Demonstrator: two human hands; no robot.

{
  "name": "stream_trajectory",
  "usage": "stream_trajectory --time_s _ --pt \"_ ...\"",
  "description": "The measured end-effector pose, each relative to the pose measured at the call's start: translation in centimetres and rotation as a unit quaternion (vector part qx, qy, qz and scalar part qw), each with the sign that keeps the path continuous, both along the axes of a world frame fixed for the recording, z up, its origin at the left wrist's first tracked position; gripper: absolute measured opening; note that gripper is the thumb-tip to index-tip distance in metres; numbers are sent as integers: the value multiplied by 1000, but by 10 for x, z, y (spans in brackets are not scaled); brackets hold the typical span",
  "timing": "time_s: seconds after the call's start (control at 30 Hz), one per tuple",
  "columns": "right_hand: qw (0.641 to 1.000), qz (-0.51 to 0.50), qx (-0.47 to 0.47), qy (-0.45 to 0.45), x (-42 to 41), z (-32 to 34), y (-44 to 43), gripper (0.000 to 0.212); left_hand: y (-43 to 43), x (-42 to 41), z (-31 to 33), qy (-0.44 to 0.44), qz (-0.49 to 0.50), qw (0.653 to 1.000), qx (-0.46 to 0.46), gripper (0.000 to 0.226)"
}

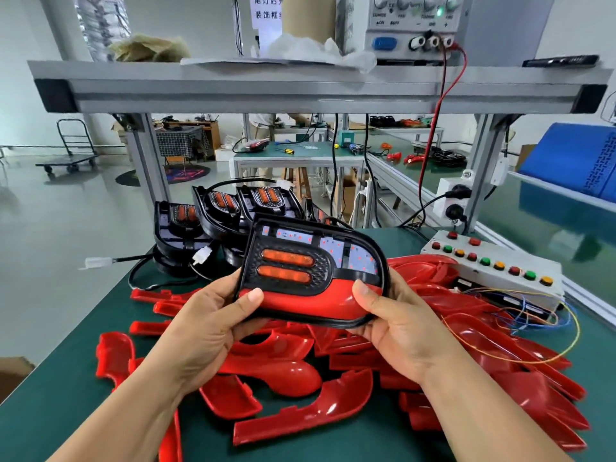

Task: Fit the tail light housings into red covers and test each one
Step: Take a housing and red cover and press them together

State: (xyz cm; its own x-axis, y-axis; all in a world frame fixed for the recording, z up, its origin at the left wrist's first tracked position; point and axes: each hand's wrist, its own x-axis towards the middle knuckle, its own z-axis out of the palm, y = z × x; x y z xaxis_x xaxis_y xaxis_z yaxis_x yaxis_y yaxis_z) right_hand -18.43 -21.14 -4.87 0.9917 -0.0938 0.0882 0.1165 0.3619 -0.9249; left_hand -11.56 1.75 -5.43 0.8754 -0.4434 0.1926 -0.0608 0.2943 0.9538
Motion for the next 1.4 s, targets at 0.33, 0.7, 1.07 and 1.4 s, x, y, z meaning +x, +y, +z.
stream_trajectory --time_s 0.33,0.7,1.07,1.4 --pt "997 36 -66 11 -13 5 10 64 0 -15 6 102 -32 991 -74 40" --pt "638 214 -739 -12 -36 16 7 32 2 -7 11 171 91 959 -206 59" --pt "940 91 -318 -87 -43 33 -5 15 4 -15 0 83 28 991 -97 39" --pt "991 -37 -84 -98 -26 22 -6 31 -6 -26 1 68 -27 996 -59 33"
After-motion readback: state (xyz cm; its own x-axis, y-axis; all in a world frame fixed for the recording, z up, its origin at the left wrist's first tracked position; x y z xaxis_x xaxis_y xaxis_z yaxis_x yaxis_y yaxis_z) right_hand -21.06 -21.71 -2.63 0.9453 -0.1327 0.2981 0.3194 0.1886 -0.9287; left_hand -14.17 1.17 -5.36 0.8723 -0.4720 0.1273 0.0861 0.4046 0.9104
